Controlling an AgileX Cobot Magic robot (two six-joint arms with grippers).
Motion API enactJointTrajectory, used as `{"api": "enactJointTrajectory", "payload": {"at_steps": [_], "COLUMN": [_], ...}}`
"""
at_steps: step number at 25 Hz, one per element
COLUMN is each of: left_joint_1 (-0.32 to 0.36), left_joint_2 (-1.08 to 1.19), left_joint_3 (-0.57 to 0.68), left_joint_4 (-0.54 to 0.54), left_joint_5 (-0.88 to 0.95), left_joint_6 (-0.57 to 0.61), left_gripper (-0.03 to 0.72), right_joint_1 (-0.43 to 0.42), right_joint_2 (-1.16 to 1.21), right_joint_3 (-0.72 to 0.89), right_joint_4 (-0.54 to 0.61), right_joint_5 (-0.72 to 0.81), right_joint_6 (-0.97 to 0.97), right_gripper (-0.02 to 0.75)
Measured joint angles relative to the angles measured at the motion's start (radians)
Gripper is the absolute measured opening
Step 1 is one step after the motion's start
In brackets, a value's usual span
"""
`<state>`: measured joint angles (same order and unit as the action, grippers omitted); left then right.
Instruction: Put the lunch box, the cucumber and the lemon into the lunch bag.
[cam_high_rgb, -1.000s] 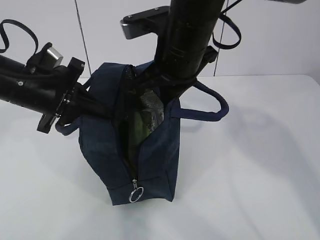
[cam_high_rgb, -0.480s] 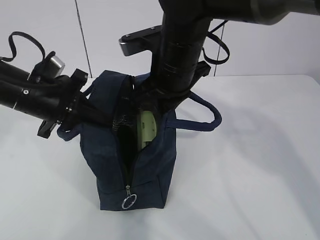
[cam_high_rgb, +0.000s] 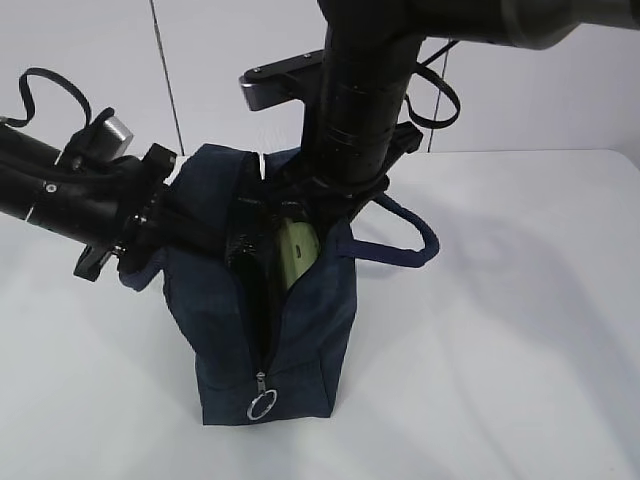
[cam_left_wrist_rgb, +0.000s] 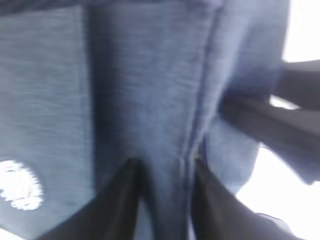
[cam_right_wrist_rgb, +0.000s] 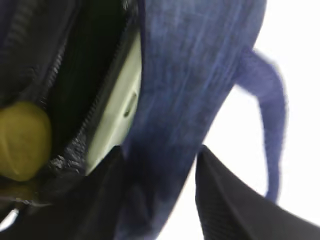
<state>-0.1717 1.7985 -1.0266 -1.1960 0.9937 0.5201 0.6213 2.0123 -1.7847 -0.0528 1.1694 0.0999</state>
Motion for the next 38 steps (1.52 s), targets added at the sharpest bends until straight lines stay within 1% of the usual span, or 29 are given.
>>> {"api": "enactJointTrajectory", "payload": {"at_steps": [3,5,7,11,14,17,23,25,28,33,38], "left_joint_1": [0.0,0.0,0.0,0.0,0.0,0.0,0.004,0.015,0.043,0.085,0.087], "left_joint_2": [0.002,0.002,0.002,0.004,0.004,0.004,0.004,0.004,0.004,-0.011,-0.046], "left_joint_3": [0.0,0.0,0.0,-0.025,-0.069,-0.098,-0.101,-0.101,-0.101,-0.101,-0.11], "left_joint_4": [-0.029,-0.059,-0.078,-0.082,-0.082,-0.078,-0.016,0.018,0.039,0.052,0.039], "left_joint_5": [0.021,0.032,0.041,0.074,0.129,0.165,0.178,0.18,0.182,0.182,0.186], "left_joint_6": [0.012,0.032,0.041,0.048,0.05,0.05,0.026,0.011,0.002,-0.011,-0.015], "left_gripper": [0.194,0.218,0.251,0.316,0.331,0.336,0.337,0.337,0.337,0.337,0.335], "right_joint_1": [0.0,0.0,0.0,0.0,0.0,0.0,0.0,0.0,0.0,0.0,0.0], "right_joint_2": [0.0,0.0,0.0,0.0,0.0,-0.005,-0.052,-0.077,-0.118,-0.183,-0.224], "right_joint_3": [-0.002,-0.021,-0.053,-0.142,-0.187,-0.204,-0.205,-0.205,-0.205,-0.205,-0.207], "right_joint_4": [0.0,0.0,0.0,0.0,0.0,0.0,0.0,0.0,0.0,0.002,0.02], "right_joint_5": [0.022,0.046,0.055,0.059,0.062,0.065,0.075,0.077,0.08,0.081,0.086], "right_joint_6": [0.0,0.0,0.0,-0.002,-0.002,-0.002,-0.011,-0.017,-0.023,-0.027,-0.042], "right_gripper": [0.279,0.32,0.339,0.346,0.346,0.346,0.347,0.347,0.347,0.347,0.347]}}
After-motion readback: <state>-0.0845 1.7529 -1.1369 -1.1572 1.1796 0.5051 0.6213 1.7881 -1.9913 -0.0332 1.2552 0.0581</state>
